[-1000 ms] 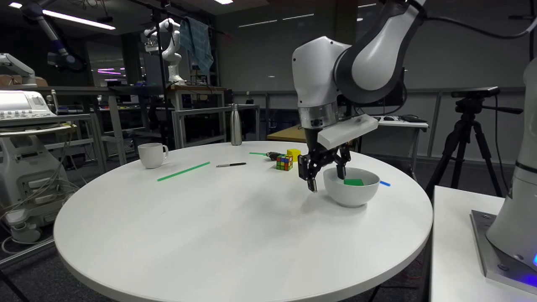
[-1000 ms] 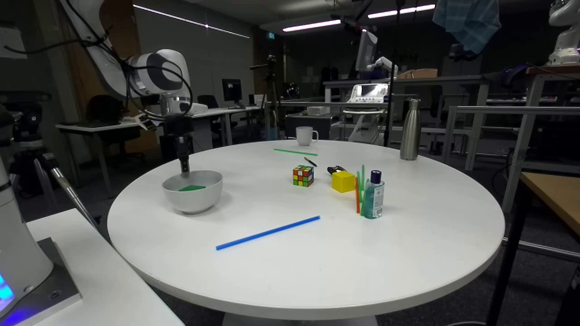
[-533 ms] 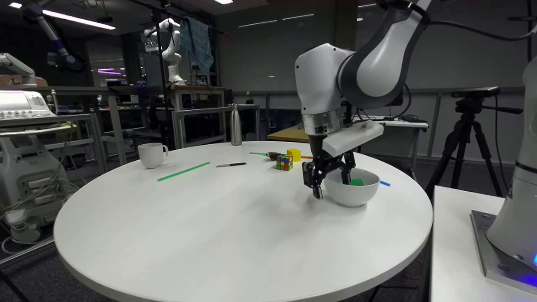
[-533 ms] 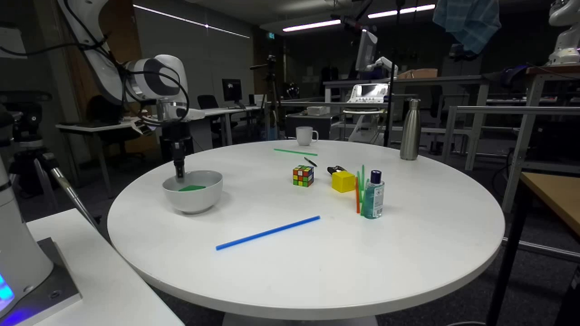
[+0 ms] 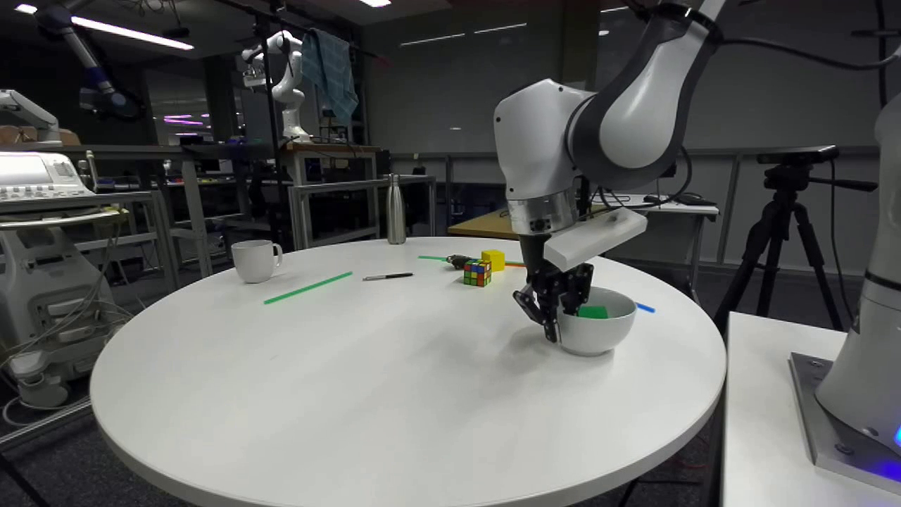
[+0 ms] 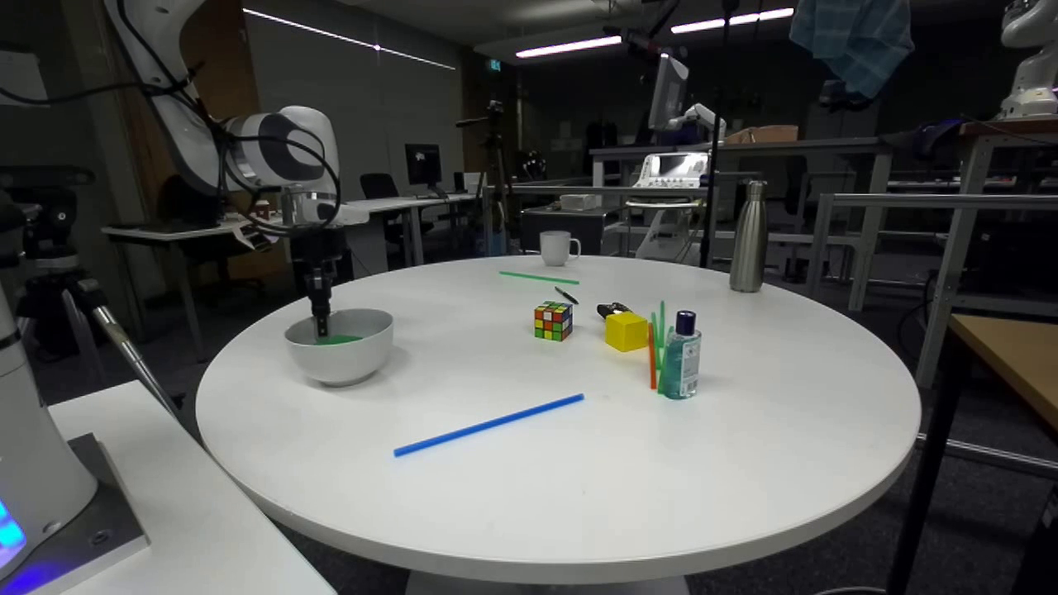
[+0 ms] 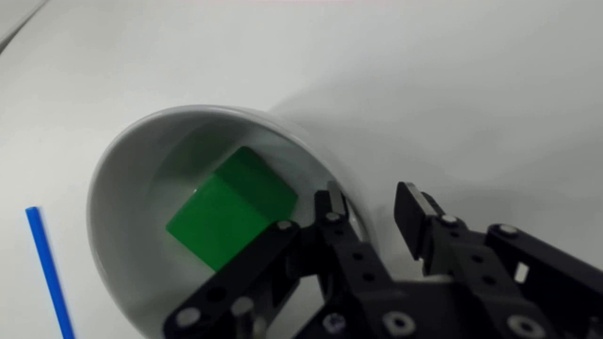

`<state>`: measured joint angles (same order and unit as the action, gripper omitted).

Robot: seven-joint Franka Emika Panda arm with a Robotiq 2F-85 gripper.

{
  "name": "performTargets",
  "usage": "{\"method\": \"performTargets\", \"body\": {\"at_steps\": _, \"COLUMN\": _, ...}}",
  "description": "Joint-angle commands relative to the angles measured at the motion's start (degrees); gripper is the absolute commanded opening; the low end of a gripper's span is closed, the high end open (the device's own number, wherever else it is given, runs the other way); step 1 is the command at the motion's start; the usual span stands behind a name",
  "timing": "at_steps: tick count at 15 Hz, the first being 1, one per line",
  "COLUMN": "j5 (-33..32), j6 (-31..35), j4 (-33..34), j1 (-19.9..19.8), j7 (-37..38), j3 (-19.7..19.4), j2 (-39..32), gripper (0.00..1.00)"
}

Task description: Take the green cube out of the bowl

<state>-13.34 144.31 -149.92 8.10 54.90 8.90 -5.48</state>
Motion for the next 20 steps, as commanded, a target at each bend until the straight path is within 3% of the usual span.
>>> {"method": "performTargets", "body": {"at_steps": 1, "j5": 3.55, "j6": 2.10, "j4": -0.02, "j1": 1.28, "j7": -3.21, "j3": -0.12, "j2": -1.54, "gripper": 0.04}}
{"method": "performTargets", "body": {"at_steps": 3, "j5": 4.93, "j6": 1.70, "j4": 0.32, "j1": 1.69, "j7": -4.68, "j3": 0.14, "j2": -1.83, "gripper": 0.00}}
{"method": "performTargets", "body": {"at_steps": 12, "j5": 8.78, "j6": -1.61, "j4": 1.31, "j1": 3.43, "j7": -7.78, "j3": 0.72, "j2": -0.87, "gripper": 0.02}}
{"method": "performTargets", "body": {"at_steps": 20, "j5": 7.02, "j6": -6.45, "j4": 3.64, "j1": 3.54, "j7": -8.27, "j3": 0.12, "j2": 2.46, "gripper": 0.02}}
